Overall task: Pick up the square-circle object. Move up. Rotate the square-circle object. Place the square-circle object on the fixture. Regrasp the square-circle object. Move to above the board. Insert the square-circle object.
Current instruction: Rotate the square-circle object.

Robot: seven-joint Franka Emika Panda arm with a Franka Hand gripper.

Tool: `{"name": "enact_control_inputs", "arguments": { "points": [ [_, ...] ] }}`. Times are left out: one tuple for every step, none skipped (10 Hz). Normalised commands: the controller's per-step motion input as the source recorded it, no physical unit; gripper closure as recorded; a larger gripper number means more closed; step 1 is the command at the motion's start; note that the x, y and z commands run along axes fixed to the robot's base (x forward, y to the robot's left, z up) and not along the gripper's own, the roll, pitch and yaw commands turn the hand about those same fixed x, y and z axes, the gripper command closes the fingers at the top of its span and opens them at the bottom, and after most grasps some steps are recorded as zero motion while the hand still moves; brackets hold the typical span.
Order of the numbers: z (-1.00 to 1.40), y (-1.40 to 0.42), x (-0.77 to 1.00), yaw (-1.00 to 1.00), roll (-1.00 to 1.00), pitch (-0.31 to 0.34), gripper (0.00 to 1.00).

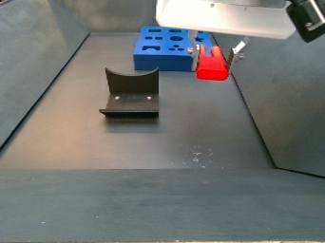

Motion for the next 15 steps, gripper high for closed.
{"name": "enact_control_inputs", "arguments": {
  "points": [
    [-0.02, 0.03, 0.01, -1.0, 0.0, -0.002, 1.0],
    [-0.02, 0.02, 0.01, -1.0, 0.0, -0.002, 1.0],
    [-0.02, 0.02, 0.01, -1.0, 0.0, -0.002, 1.0],
    [-0.02, 0.02, 0.01, -1.0, 0.0, -0.002, 1.0],
    [-0.02, 0.02, 0.01, -1.0, 0.0, -0.002, 1.0],
    [-0.02, 0.02, 0.01, -1.0, 0.0, -0.002, 1.0],
    [-0.02, 0.02, 0.01, -1.0, 0.0, -0.002, 1.0],
    [-0.02, 0.02, 0.01, -1.0, 0.0, -0.002, 1.0],
    [-0.02, 0.02, 0.01, -1.0, 0.0, -0.002, 1.0],
    [-0.02, 0.02, 0.01, -1.0, 0.0, -0.002, 1.0],
    [-0.02, 0.02, 0.01, -1.0, 0.0, -0.002, 1.0],
    [-0.02, 0.02, 0.01, -1.0, 0.0, -0.002, 1.0],
    [-0.02, 0.02, 0.01, -1.0, 0.0, -0.002, 1.0],
    [-0.02, 0.02, 0.01, -1.0, 0.0, -0.002, 1.0],
    [-0.02, 0.02, 0.01, -1.0, 0.0, -0.002, 1.0]
  ]
}}
